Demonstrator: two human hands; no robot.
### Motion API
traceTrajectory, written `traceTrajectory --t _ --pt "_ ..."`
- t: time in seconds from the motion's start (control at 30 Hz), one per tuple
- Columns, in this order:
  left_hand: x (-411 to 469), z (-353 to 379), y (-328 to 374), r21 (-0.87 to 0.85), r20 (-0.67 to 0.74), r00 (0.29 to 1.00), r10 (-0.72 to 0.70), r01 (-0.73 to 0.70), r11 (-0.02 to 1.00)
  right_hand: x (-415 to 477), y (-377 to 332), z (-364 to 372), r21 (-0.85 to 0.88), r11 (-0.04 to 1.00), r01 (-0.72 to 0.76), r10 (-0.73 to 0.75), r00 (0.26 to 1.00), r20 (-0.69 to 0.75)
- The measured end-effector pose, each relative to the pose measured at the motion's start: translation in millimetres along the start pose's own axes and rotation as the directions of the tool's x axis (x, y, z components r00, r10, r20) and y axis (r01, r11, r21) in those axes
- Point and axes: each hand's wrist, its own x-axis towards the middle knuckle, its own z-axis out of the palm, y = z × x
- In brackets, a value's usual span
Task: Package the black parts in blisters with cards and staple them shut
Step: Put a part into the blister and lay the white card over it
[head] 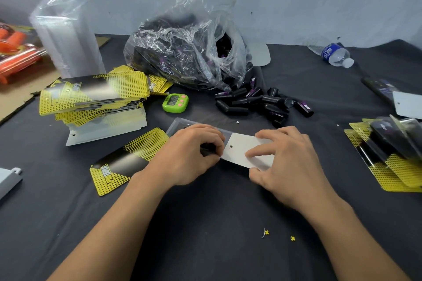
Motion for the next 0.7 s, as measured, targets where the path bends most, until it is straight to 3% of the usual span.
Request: traceTrajectory --t 0.1,0.23,0.37,0.5,0.7 --pt "-0.4 2.2 0.2 -0.014 -0.046 0.998 -0.033 0.032 0.999 4.5 2.9 -0.4 0.032 0.999 -0.022 0.020 0.998 0.058" --pt "6.8 5.5 -0.6 -0.037 -0.208 0.961 -0.182 0.178 0.983 7.5 1.0 -0.7 0.048 0.999 -0.011 0.008 0.997 0.072" --pt "11.2 2.6 -3.3 0.098 -0.019 0.972 -0.235 0.236 0.967 7.3 1.0 0.4 0.086 0.996 -0.016 0.009 0.997 0.080" --pt "8.9 -5.5 -1.9 0.034 0.150 0.962 -0.229 0.227 0.973 9.3 -1.3 2.8 0.107 0.994 0.013 -0.022 0.996 0.083" --pt "6.1 -10.4 0.3 0.084 0.209 0.965 -0.156 0.142 0.986 10.3 -6.1 7.2 0.099 0.995 0.032 -0.040 0.996 0.080"
